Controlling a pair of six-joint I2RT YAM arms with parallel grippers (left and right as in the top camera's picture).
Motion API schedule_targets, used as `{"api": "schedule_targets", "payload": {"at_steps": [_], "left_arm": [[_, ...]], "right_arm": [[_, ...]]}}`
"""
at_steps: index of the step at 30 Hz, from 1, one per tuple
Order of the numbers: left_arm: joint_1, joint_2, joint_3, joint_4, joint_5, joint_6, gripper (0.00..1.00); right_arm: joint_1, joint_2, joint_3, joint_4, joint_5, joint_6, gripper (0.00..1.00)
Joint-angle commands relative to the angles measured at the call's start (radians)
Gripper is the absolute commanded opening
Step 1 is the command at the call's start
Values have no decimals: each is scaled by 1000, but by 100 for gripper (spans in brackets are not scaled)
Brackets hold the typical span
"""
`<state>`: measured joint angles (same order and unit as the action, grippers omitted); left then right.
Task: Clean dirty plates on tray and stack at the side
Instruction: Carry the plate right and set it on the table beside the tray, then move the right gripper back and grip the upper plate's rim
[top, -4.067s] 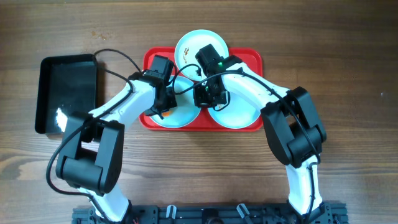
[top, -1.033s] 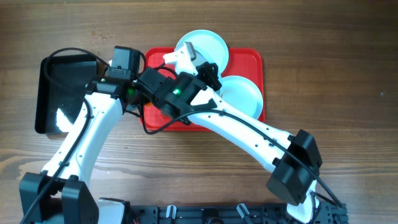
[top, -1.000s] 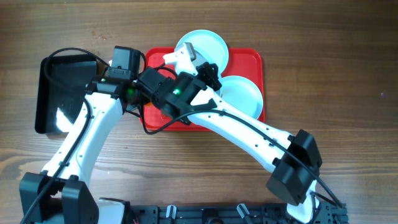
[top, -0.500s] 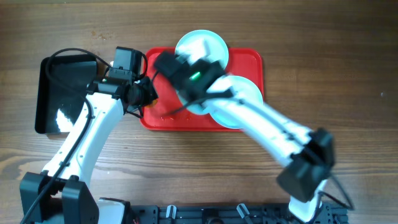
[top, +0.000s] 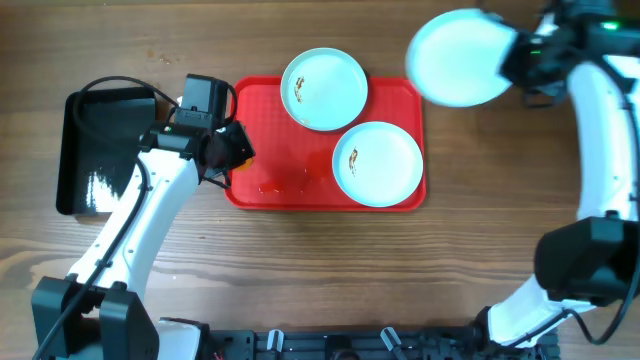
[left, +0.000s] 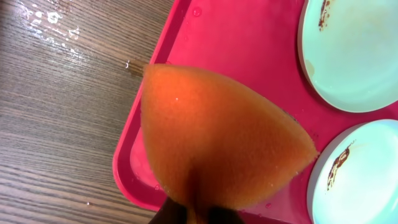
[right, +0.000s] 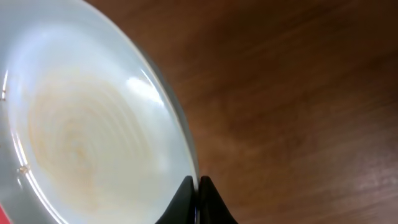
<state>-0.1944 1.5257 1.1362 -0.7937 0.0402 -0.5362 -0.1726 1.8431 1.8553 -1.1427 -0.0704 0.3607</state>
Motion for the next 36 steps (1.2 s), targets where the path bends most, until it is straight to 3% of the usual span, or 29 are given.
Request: {"api": "schedule_targets", "payload": {"at_steps": [1, 10, 13, 17, 22, 26, 30, 36], "left_arm": [[-5, -3, 6, 1, 31, 4, 4], [-5, -3, 6, 24, 31, 4, 4], [-5, -3, 6, 30, 31, 5, 4], [-5, -3, 6, 39, 31, 5, 4], [-5, -3, 6, 38, 31, 5, 4], [-5, -3, 6, 44, 31, 5, 4], [-5, -3, 6, 48, 46, 4, 4], [-5, -3, 6, 48, 46, 5, 4]], "right_arm": [[-76, 40, -88, 61, -87, -18, 4], [-126, 99, -265, 223, -84, 10, 6], [-125, 114, -296, 243, -126, 16, 24], [-119, 116, -296, 242, -210, 6, 24], [-104, 114, -270, 225, -551, -156, 34], [-39, 112, -202, 192, -658, -183, 41], [131, 112, -140, 200, -508, -204, 70], [363, 138, -138, 319, -24, -124, 91]]}}
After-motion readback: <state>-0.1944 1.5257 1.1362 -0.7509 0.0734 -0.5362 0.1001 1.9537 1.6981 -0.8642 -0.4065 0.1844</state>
